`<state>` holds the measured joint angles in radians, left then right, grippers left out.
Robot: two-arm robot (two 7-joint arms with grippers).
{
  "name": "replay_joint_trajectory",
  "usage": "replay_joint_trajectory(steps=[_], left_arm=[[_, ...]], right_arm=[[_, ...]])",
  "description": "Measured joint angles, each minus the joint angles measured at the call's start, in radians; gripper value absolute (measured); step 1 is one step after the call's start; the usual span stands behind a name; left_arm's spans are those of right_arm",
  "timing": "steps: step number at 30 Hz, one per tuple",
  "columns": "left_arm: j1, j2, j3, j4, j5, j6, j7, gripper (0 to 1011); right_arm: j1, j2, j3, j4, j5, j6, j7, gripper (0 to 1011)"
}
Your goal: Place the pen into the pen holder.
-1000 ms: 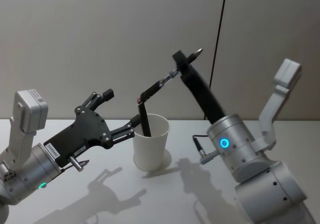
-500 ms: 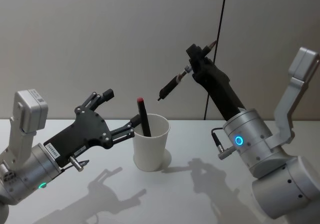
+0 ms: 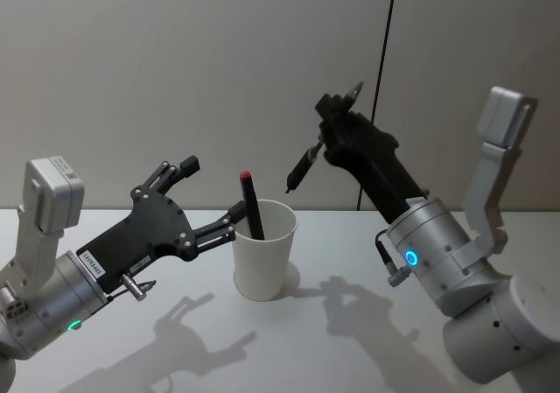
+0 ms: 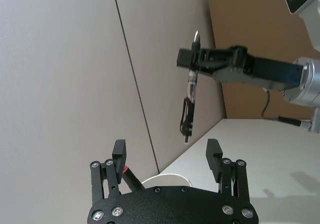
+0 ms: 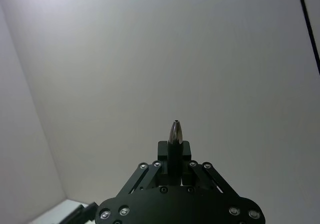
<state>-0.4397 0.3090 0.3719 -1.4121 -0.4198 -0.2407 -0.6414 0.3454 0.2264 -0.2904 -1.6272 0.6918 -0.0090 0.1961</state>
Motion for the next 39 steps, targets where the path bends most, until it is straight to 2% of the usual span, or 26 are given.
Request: replay_joint_trajectory(steps=[6,12,17,23,30,39], left_arm=[[0.0,0.0,0.0,0.0,0.0,0.0,0.0,1003],[0.0,0.0,0.0,0.0,0.0,0.0,0.0,1003],[0.0,0.0,0.0,0.0,0.0,0.0,0.0,1003],[0.0,0.0,0.0,0.0,0.0,0.0,0.0,1003],[0.0,0.0,0.0,0.0,0.0,0.0,0.0,1003],[0.0,0.0,0.0,0.0,0.0,0.0,0.0,1004]], right_arm=[[0.014,0.015,-0.026,0.03,-0.07,-0.017,-0.005,133],[0.036,0.025,-0.065,0.082,-0.167,-0.036,-0.023,133],[0.062,0.022,-0.099,0.141,-0.244,-0.054,-0.04,133],[0.093,0.008,-0.13,0.21,-0.316,-0.078,-0.056,133],[0.124,-0.019,-0.144,0.261,-0.36,-0.114,-0.07,133],[0.148,-0.044,-0.147,0.285,-0.386,-0.138,-0.082,134]])
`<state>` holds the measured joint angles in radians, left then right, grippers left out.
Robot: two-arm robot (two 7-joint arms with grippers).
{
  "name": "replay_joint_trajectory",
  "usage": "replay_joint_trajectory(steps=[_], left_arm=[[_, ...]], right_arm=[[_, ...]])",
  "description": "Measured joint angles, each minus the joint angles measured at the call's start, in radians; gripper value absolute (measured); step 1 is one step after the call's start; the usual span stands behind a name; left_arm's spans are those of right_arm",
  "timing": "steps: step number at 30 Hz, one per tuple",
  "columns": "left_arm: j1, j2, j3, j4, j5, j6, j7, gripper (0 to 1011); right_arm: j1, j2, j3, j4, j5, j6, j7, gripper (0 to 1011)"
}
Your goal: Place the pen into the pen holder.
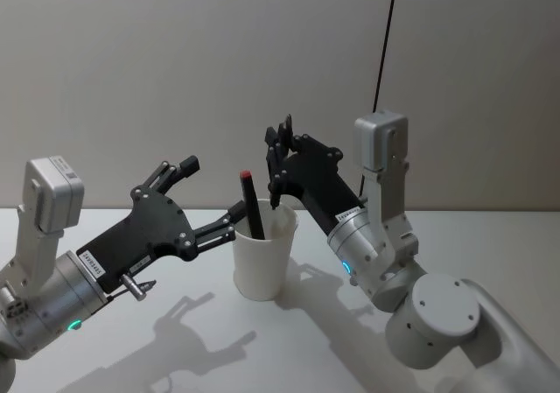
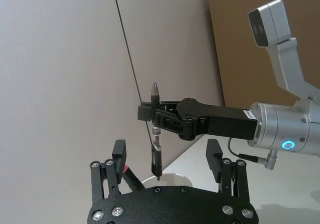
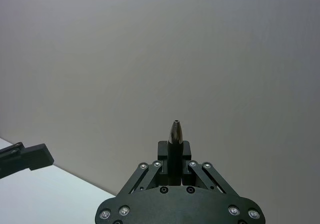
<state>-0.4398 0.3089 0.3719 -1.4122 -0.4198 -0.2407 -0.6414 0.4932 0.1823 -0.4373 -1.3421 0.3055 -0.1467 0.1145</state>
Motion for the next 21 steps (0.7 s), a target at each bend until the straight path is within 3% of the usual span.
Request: replay_joint_trajectory(steps=[9,21], left_arm=[[0.0,0.0,0.0,0.0,0.0,0.0,0.0,1003],[0.0,0.0,0.0,0.0,0.0,0.0,0.0,1003]], right_arm=[[0.007,-0.016,-0.001,0.009,-0.014,0.006,-0.007,133],[-0.004,-0.036,-0.004,0.026,-0.021,0.062,-0.016,133]])
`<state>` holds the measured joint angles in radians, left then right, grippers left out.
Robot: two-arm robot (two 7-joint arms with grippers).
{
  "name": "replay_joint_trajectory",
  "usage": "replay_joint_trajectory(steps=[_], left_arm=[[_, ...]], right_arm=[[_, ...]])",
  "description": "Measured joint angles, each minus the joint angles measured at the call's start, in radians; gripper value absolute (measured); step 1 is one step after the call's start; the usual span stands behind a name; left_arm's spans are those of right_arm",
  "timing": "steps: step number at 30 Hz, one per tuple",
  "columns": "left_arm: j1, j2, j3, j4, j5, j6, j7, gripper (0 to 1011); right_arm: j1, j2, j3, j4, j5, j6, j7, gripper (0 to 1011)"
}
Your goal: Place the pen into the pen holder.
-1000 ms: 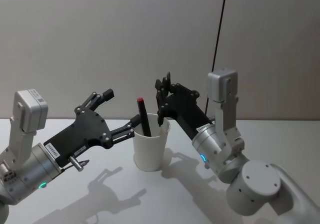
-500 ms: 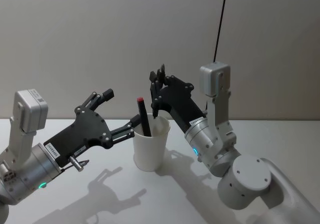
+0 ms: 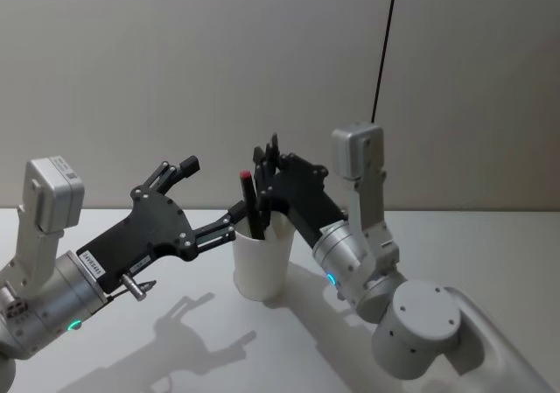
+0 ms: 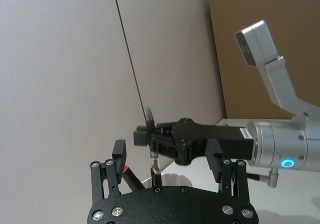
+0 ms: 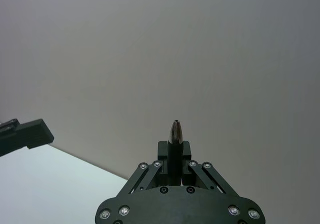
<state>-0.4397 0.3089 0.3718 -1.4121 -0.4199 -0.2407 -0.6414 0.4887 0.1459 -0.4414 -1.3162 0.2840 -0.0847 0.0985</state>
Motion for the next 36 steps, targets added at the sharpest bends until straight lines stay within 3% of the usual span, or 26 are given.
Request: replay_joint_trajectory(steps=[15,36], left_arm=[[0.0,0.0,0.0,0.0,0.0,0.0,0.0,1003],[0.0,0.0,0.0,0.0,0.0,0.0,0.0,1003]], right_arm=[[-0.003,-0.032,0.0,0.051,-0.004,-0.012,0.007,144],[-0.009,-0.04,0.007,0.055,-0.005,-0.023,0.015,807]])
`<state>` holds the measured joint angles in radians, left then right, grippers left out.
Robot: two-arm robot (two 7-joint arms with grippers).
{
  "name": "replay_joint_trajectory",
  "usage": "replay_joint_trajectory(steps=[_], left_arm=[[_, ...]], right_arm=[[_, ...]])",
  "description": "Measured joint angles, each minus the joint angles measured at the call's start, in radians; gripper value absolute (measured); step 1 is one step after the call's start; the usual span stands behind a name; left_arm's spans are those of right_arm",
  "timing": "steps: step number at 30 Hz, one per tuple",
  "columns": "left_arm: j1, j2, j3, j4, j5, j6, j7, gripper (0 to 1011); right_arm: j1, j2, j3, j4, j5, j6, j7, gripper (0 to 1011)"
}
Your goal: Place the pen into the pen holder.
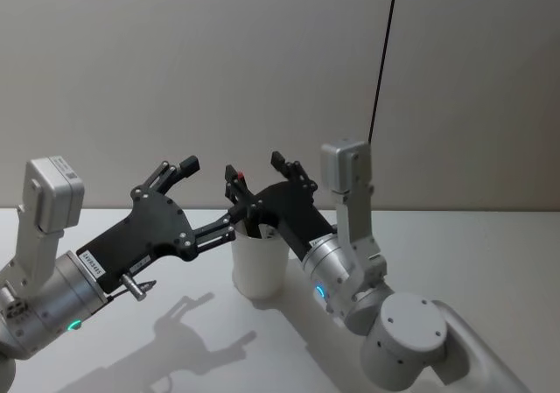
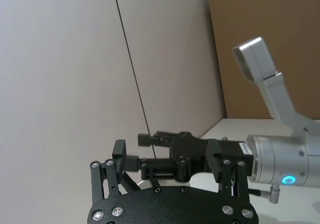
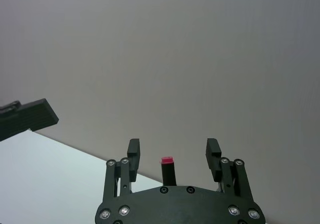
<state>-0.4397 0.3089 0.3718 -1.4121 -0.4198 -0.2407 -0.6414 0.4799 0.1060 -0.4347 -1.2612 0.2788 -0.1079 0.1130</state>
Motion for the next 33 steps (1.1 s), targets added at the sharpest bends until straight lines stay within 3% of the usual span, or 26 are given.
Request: replay_joint_trajectory(steps=[8,17,25,33], left_arm=[[0.0,0.0,0.0,0.0,0.0,0.0,0.0,1002],[0.0,0.0,0.0,0.0,0.0,0.0,0.0,1003],[0.004,0.001,0.001,-0.003,0.004,0.003,0.012,1003],[0.03,0.011,0.012,-0.031,0.032,0.037,0.093,1003]], right_arm=[[-0.055,0.044,0.036,-0.119,0.017,0.007,0.012,998],[-0.123,0.095,0.084,-0.258,0.049,0.024,0.025,1001],[-0.134,0.1,0.088,-0.267,0.051,0.027,0.025,1001],[-0.19,0.12,0.108,-0.305,0.045,0.046,0.015,1001]])
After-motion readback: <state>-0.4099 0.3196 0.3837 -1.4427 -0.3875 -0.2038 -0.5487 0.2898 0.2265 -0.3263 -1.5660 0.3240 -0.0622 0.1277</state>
